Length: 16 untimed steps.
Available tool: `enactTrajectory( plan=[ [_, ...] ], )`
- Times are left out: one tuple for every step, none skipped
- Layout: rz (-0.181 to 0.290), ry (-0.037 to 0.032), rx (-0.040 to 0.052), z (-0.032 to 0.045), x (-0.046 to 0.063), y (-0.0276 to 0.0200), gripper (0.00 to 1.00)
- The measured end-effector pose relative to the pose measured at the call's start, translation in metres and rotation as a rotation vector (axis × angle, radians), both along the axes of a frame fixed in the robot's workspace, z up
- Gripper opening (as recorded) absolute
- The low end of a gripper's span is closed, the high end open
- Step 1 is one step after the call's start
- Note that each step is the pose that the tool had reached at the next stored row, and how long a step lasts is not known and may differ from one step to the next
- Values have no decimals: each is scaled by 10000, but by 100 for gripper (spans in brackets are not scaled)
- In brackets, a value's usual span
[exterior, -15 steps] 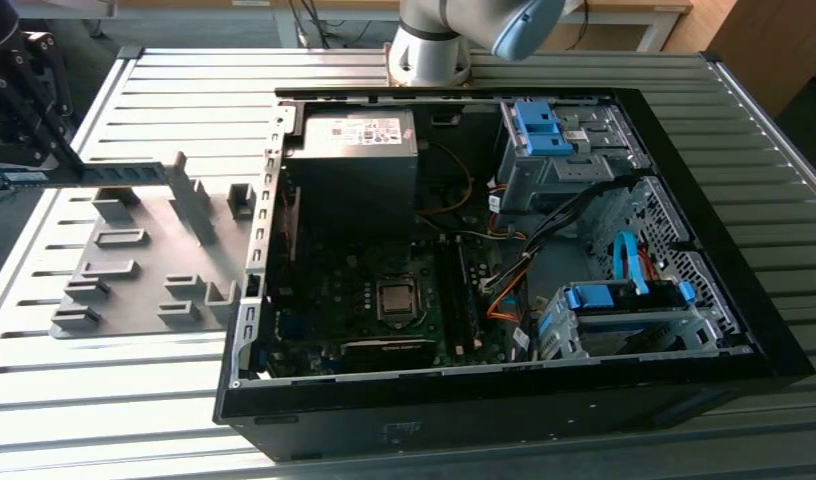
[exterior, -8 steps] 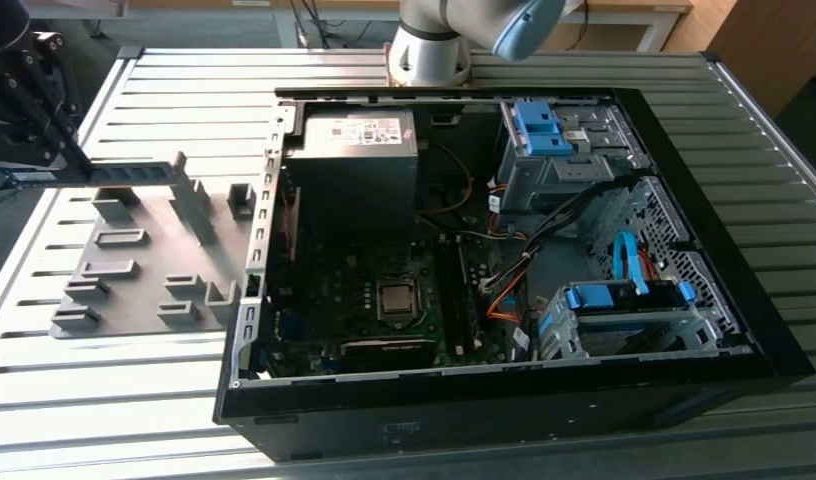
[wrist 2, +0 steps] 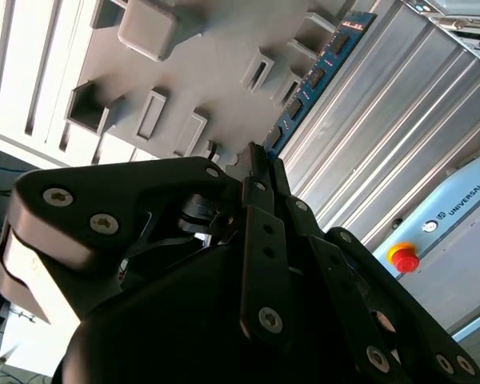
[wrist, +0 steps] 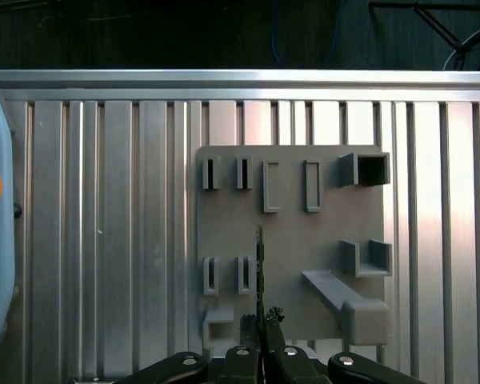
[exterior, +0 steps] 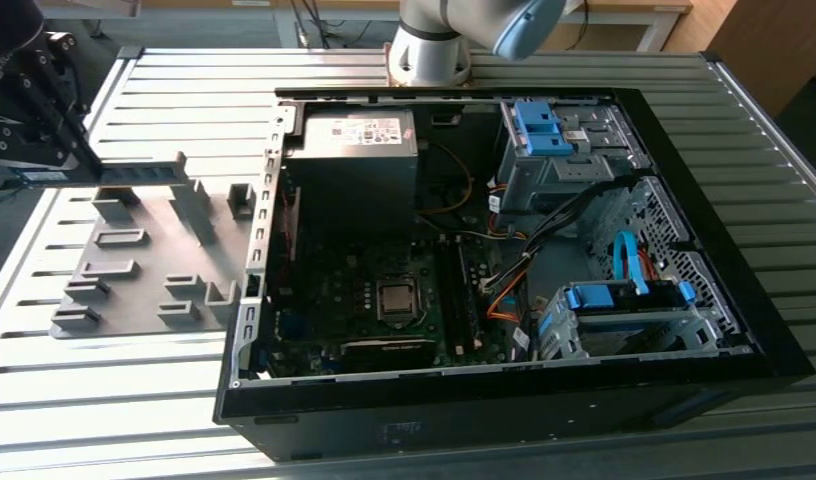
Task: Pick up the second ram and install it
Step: 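Pick up the second ram and move it above second insertion slot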
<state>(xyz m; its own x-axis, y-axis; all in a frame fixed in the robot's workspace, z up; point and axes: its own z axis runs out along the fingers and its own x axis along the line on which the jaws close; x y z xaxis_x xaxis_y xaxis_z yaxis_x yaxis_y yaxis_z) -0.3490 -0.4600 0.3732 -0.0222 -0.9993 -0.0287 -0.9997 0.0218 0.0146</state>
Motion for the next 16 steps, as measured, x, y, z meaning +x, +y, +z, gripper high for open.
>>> enactTrajectory(
  plan=[
    [1,1,-1,1,14,0,14],
    [0,0,0,0,27,0,14],
    [0,1,-1,0,38,0,14],
    [0,1,-1,0,49,0,14],
    [0,0,0,0,62,0,14],
    [0,0,0,0,76,0,14],
    [0,1,-1,0,92,0,14],
    [0,0,0,0,111,0,14],
    [0,0,0,0,131,0,14],
    [0,0,1,-1,152,0,14],
    [-1,0,0,0,170,0,14],
    [0,0,0,0,189,0,14],
    [0,1,-1,0,209,0,14],
    [0,0,0,0,229,0,14],
    [-1,0,0,0,245,0,14],
    [0,-1,0,0,252,0,14]
  ],
)
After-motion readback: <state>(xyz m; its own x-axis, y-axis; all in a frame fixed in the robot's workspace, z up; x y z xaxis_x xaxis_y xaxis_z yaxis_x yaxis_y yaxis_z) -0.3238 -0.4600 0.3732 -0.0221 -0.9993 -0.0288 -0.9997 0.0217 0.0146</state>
